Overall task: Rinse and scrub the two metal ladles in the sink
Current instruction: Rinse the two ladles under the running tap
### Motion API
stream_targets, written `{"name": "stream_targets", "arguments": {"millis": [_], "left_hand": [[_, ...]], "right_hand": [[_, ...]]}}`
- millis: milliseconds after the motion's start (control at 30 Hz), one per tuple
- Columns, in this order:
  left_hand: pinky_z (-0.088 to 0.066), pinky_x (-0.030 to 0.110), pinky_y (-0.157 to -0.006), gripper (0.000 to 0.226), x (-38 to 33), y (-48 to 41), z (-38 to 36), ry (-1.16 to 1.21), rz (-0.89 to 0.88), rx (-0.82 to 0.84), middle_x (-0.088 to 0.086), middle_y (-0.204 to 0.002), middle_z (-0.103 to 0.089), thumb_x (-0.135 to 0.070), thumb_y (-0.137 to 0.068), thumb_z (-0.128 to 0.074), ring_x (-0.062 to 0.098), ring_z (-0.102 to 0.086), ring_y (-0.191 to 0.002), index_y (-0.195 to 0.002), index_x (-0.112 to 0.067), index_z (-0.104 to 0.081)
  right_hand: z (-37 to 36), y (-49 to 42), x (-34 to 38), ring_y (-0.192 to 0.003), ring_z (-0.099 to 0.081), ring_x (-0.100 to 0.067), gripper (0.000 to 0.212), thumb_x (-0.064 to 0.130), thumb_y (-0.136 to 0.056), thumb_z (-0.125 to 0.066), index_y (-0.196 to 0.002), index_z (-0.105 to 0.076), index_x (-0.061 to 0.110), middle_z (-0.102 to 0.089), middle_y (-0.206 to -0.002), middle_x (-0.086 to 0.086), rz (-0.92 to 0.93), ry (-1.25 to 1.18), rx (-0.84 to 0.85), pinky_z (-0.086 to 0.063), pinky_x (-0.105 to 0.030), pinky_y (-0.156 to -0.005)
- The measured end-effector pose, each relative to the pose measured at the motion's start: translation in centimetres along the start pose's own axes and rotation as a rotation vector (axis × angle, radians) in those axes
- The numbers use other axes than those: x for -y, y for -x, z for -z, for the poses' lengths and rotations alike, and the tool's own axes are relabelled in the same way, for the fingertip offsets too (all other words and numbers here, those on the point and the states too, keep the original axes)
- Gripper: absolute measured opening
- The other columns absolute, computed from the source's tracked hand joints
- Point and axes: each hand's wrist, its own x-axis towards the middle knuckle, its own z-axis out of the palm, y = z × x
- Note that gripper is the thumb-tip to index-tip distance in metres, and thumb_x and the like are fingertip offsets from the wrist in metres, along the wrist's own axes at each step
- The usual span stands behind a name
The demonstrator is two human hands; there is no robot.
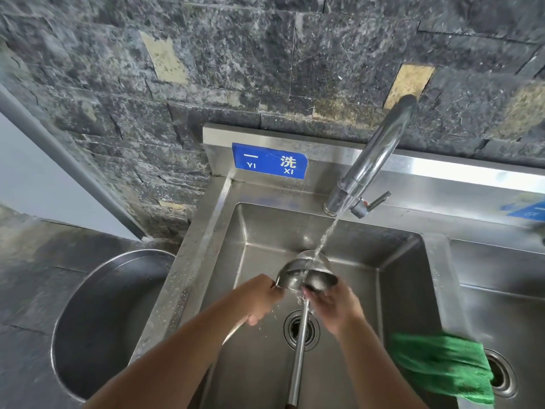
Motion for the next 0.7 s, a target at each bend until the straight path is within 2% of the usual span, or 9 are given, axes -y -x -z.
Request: {"name": "stream_targets", "arguments": {"millis": [67,133,200,300,400,467,567,633,700], "left_hand": [[-0.025,0.017,-0.045,0.038,-0.1,-0.2,0.2,0.27,0.098,0.144,-0.001,-0.052,-0.035,-0.033,-0.101,-0.045,0.012,-0.031,-0.041,-0.067,-0.017,-0.042],[-0.023,0.018,-0.04,0.046,0.4,-0.6,0.1,0.399,0.091,0.221,-0.002,-0.052,-0.036,-0.042,-0.1,-0.047,0.011,-0.03,-0.04,-0.062,-0.018,-0.042],[-0.027,0.019,-0.037,0.045,0.9,-1.2,-0.1,0.541,0.082,0.256,0.004,-0.055,-0.047,-0.045,-0.1,-0.048,0.014,-0.04,-0.041,-0.066,-0.015,-0.049],[-0.037,0.021,-0.039,0.046,0.8,-2.2,-0.5,0.696,0.066,0.228,0.009,-0.063,-0.058,-0.046,-0.101,-0.047,0.019,-0.053,-0.047,-0.077,-0.008,-0.058],[-0.047,0.023,-0.046,0.045,0.6,-3.4,-0.5,0.809,0.031,0.198,0.01,-0.065,-0.061,-0.047,-0.099,-0.05,0.019,-0.057,-0.05,-0.081,-0.007,-0.061],[-0.045,0.023,-0.047,0.041,1.2,-4.6,-0.2,0.833,0.034,0.18,0.008,-0.064,-0.061,-0.045,-0.1,-0.051,0.017,-0.054,-0.047,-0.084,-0.008,-0.057],[-0.039,0.023,-0.045,0.038,2.5,-6.1,-0.1,0.882,0.052,0.222,0.007,-0.068,-0.056,-0.042,-0.1,-0.051,0.014,-0.046,-0.047,-0.087,-0.006,-0.053],[-0.046,0.028,-0.049,0.029,3.0,-6.6,-0.3,0.934,0.058,0.193,0.011,-0.076,-0.061,-0.028,-0.101,-0.052,0.019,-0.056,-0.057,-0.102,0.001,-0.053],[-0.054,0.032,-0.058,0.021,3.9,-7.4,-0.6,0.956,0.031,0.114,0.015,-0.085,-0.066,-0.008,-0.1,-0.05,0.025,-0.066,-0.071,-0.116,0.006,-0.05]], "right_hand": [[-1.1,0.1,-0.3,-0.123,-0.06,-0.022,0.047,0.049,-0.097,-0.052,-0.131,-0.056,0.018,-0.065,-0.128,-0.003,-0.062,-0.341,0.009,-0.051,-0.046,-0.098],[-1.9,0.2,-0.7,-0.129,-0.052,-0.027,0.057,0.059,-0.093,-0.052,-0.132,-0.054,0.017,-0.056,-0.134,-0.007,-0.056,-0.379,-0.057,-0.048,-0.051,-0.1],[-2.9,0.9,-1.8,-0.117,-0.061,-0.029,0.058,0.058,-0.089,-0.059,-0.126,-0.058,0.013,-0.06,-0.128,-0.012,-0.07,-0.184,-0.125,-0.053,-0.049,-0.095],[-5.2,3.5,-4.1,-0.088,-0.074,-0.03,0.053,0.058,-0.089,-0.06,-0.12,-0.066,0.015,-0.071,-0.11,-0.015,-0.237,-0.102,0.029,-0.06,-0.049,-0.081],[-6.2,5.5,-5.5,-0.093,-0.074,-0.038,0.066,0.067,-0.094,-0.042,-0.114,-0.069,0.011,-0.075,-0.105,-0.021,-0.348,-0.133,0.213,-0.057,-0.052,-0.089],[-6.4,6.3,-5.8,-0.092,-0.073,-0.041,0.06,0.056,-0.098,-0.046,-0.116,-0.065,0.001,-0.073,-0.104,-0.027,-0.293,-0.144,0.237,-0.058,-0.05,-0.086],[-6.6,6.2,-6.6,-0.096,-0.071,-0.042,0.031,0.017,-0.102,-0.048,-0.113,-0.061,-0.009,-0.072,-0.102,-0.029,-0.202,-0.025,0.261,-0.059,-0.046,-0.084],[-6.5,5.6,-6.9,-0.093,-0.072,-0.038,0.022,0.002,-0.099,-0.047,-0.109,-0.062,-0.012,-0.072,-0.101,-0.029,-0.167,0.068,0.266,-0.06,-0.044,-0.081],[-6.9,4.2,-7.0,-0.084,-0.073,-0.034,0.019,-0.001,-0.098,-0.048,-0.105,-0.062,-0.012,-0.072,-0.093,-0.027,-0.156,0.108,0.232,-0.061,-0.041,-0.075]]}}
